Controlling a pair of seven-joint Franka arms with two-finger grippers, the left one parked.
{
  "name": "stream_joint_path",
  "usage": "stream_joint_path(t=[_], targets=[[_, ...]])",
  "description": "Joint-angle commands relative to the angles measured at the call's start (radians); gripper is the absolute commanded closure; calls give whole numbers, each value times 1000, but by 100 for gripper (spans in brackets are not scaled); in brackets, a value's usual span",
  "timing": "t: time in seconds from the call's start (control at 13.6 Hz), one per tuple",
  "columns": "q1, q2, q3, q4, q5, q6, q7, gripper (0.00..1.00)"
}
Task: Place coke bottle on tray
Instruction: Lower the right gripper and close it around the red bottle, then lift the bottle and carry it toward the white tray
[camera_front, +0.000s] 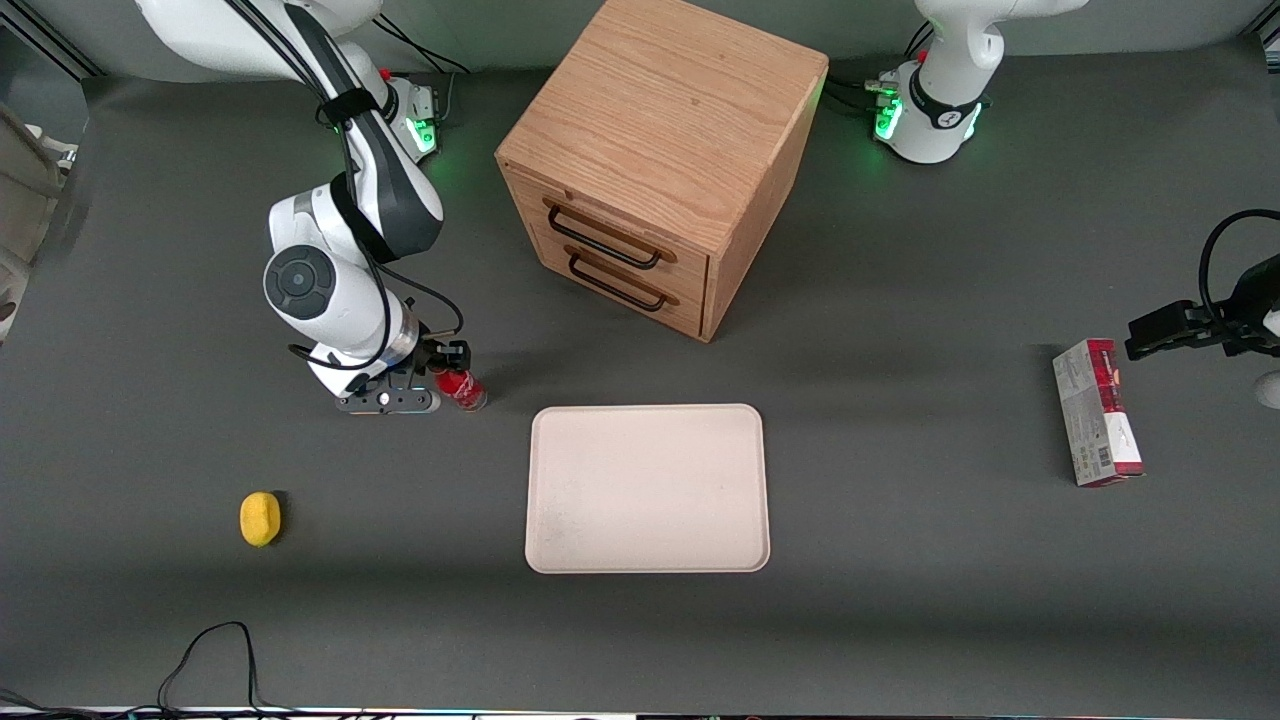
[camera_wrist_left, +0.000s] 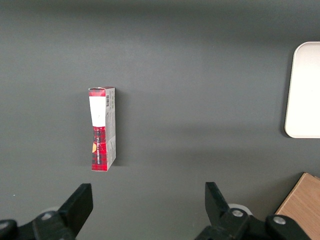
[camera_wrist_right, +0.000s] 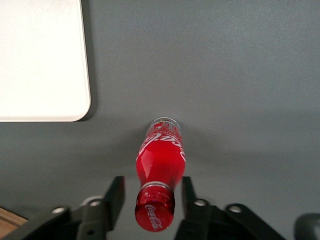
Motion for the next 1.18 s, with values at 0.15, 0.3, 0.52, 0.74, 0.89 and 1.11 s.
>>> stream_joint_path(t=[0.15, 0.3, 0.52, 0.74, 0.89, 1.11], targets=[[4, -26, -5, -8, 1, -29, -17, 100], [2, -41, -5, 21, 1, -75, -17, 100], [-2, -46, -8, 214, 4, -282, -2, 100], [-9, -26, -40, 497, 17, -558, 0, 100], [-30, 32, -42, 701, 30, -745, 0, 100], [-79, 165, -43, 979, 67, -920, 0, 100]])
